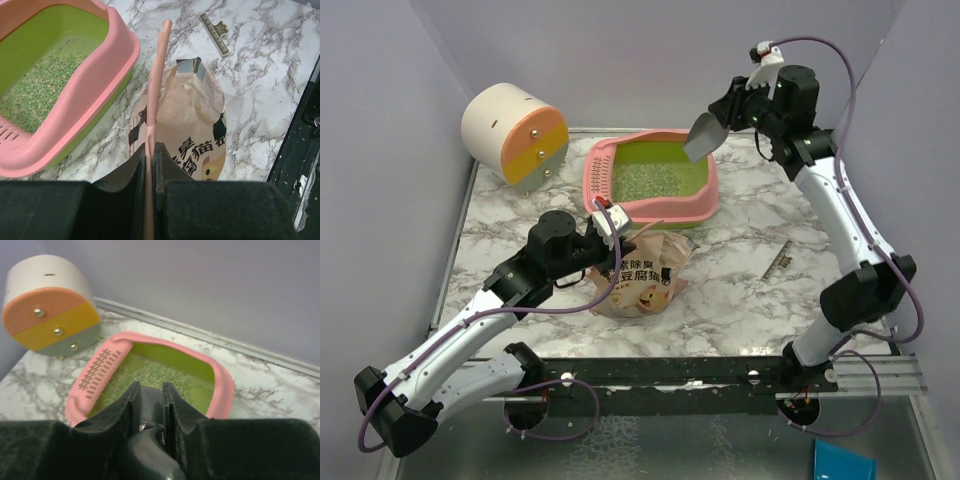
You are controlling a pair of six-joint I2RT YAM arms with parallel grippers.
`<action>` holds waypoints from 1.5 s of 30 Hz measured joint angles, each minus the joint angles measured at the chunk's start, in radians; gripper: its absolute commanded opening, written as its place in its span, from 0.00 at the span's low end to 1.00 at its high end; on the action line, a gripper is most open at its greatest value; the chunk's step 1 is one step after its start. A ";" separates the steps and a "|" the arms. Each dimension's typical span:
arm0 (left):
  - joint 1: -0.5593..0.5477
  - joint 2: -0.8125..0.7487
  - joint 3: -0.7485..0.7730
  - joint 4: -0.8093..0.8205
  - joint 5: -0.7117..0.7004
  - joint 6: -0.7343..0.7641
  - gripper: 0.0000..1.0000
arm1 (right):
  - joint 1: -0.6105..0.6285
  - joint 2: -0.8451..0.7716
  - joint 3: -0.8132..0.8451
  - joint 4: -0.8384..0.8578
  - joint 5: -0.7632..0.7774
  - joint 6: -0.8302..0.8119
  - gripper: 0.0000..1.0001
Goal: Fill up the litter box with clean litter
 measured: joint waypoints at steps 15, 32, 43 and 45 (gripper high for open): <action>0.000 -0.006 0.000 -0.002 0.006 -0.003 0.00 | 0.162 -0.493 -0.460 -0.065 -0.159 0.098 0.01; 0.000 -0.026 -0.002 -0.015 0.025 -0.054 0.00 | 0.383 -0.510 -0.730 -0.011 -0.049 0.108 0.01; 0.000 -0.026 -0.005 -0.009 0.030 -0.068 0.00 | 0.547 -0.486 -1.015 0.293 0.235 0.162 0.01; 0.000 -0.026 -0.009 -0.005 0.032 -0.069 0.00 | 0.584 -0.494 -1.065 0.391 0.323 0.172 0.01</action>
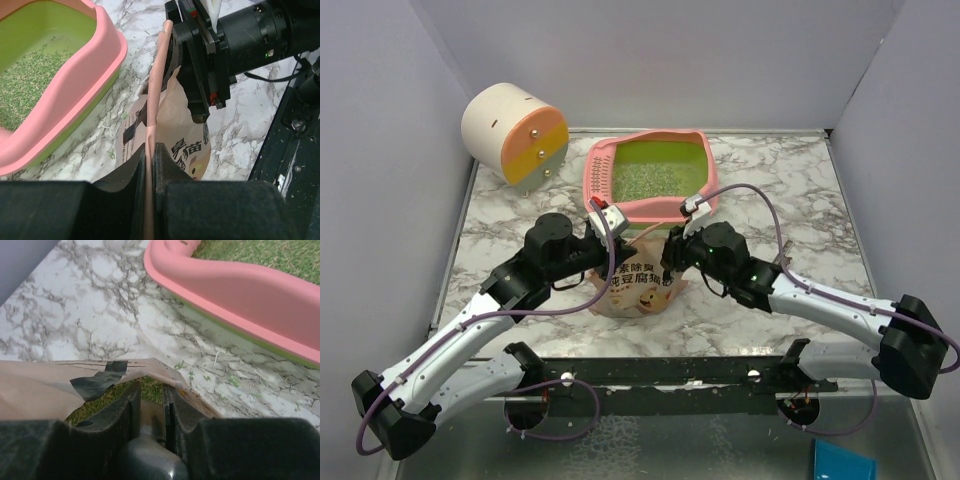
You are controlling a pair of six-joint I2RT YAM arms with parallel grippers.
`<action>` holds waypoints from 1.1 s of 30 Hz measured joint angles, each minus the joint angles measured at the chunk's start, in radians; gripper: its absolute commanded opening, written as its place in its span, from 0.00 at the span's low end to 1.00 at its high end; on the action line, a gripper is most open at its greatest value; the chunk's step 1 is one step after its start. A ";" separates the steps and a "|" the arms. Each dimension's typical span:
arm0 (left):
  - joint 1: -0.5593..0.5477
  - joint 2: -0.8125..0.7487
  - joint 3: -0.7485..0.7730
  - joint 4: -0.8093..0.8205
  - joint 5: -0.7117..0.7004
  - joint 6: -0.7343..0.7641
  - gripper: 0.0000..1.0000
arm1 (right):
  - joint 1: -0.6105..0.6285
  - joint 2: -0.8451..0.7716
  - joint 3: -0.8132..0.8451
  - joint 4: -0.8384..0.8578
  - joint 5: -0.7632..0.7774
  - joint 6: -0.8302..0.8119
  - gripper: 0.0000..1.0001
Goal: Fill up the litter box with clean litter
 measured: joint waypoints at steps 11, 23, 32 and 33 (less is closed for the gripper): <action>0.000 0.002 -0.003 0.006 0.001 -0.002 0.00 | 0.039 0.055 -0.019 0.112 0.065 0.061 0.01; 0.000 0.002 -0.013 0.003 0.001 -0.002 0.00 | 0.003 0.127 0.023 0.052 -0.164 0.131 0.01; 0.000 -0.003 -0.020 -0.003 0.001 -0.003 0.00 | 0.002 0.154 0.010 0.058 -0.189 0.271 0.01; 0.000 -0.004 -0.020 -0.005 0.001 -0.003 0.00 | 0.002 0.154 0.005 0.063 -0.188 0.291 0.01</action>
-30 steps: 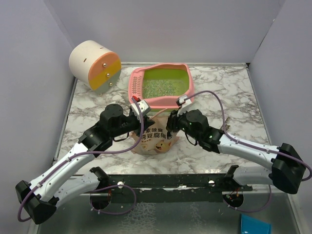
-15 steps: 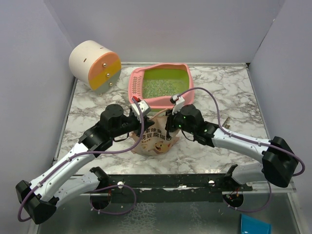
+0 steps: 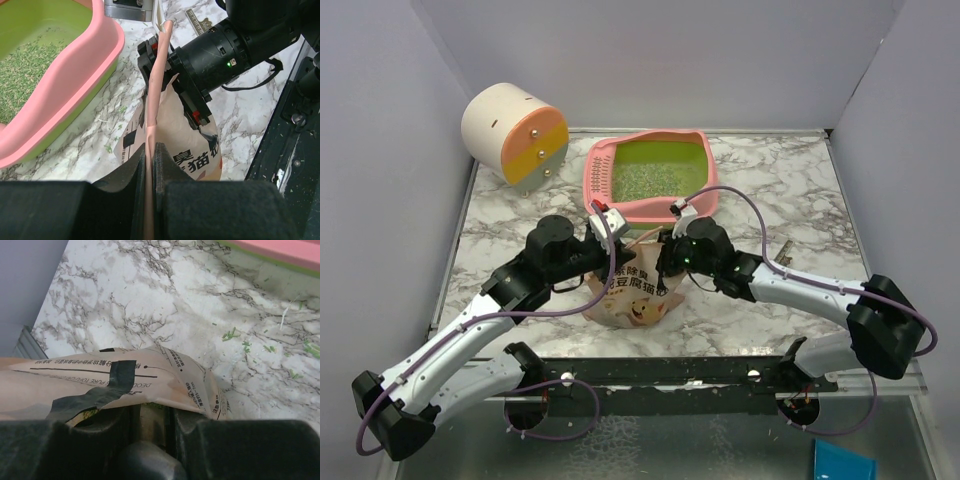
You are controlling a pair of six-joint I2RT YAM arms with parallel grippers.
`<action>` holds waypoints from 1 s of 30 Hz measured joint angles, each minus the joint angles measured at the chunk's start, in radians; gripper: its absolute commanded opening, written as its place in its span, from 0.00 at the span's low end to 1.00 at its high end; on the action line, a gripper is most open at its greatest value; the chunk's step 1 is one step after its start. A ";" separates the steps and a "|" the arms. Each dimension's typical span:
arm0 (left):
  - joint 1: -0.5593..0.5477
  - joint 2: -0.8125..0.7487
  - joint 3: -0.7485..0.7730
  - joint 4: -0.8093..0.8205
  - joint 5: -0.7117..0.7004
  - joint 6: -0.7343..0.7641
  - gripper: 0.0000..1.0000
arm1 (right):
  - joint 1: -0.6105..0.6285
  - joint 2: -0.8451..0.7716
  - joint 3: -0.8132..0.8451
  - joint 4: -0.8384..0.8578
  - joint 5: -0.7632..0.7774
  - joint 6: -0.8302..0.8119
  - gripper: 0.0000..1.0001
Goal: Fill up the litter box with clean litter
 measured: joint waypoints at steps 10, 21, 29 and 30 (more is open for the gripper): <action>0.000 -0.016 0.000 -0.028 -0.002 0.006 0.00 | -0.013 0.003 -0.018 0.016 0.003 0.124 0.01; 0.000 -0.017 0.002 -0.028 -0.005 0.012 0.00 | -0.127 -0.020 -0.018 0.018 -0.106 0.216 0.01; 0.000 -0.029 0.002 -0.029 -0.005 0.012 0.00 | -0.186 -0.027 -0.040 0.077 -0.187 0.270 0.01; 0.000 -0.032 0.002 -0.029 -0.005 0.012 0.00 | -0.197 -0.029 -0.045 0.090 -0.203 0.279 0.01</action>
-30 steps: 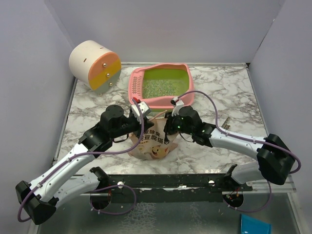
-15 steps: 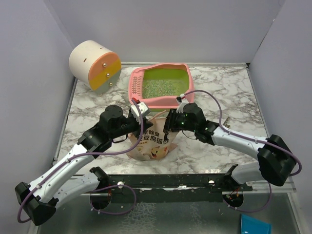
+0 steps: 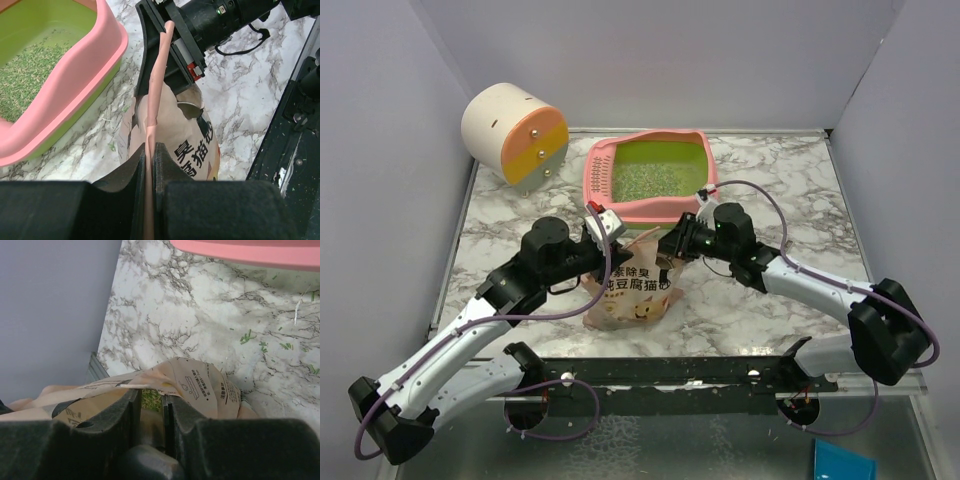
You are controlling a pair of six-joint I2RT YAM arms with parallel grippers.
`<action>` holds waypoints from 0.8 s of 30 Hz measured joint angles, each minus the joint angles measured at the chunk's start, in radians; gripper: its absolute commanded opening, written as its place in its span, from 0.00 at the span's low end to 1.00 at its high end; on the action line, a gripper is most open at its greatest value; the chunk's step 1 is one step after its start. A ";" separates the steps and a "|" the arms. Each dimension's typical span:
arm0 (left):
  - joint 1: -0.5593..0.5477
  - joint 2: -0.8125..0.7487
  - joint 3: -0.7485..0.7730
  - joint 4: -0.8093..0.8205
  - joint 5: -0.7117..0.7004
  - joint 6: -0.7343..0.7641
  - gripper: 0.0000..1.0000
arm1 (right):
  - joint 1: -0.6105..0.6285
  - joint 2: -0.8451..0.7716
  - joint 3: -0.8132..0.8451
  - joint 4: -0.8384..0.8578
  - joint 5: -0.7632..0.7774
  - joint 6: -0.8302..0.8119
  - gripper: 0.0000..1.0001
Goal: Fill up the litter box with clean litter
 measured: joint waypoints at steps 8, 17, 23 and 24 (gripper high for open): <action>0.000 -0.018 0.000 -0.003 0.005 -0.001 0.00 | -0.078 -0.001 -0.012 0.060 -0.074 0.082 0.01; 0.000 -0.041 0.000 -0.013 0.018 -0.002 0.00 | -0.110 -0.015 -0.005 0.058 -0.084 0.129 0.01; 0.000 -0.045 0.000 -0.013 0.027 -0.005 0.00 | -0.130 -0.015 0.020 0.039 -0.084 0.136 0.01; 0.000 -0.045 0.000 -0.013 0.029 -0.006 0.00 | -0.134 -0.015 0.024 0.035 -0.084 0.138 0.01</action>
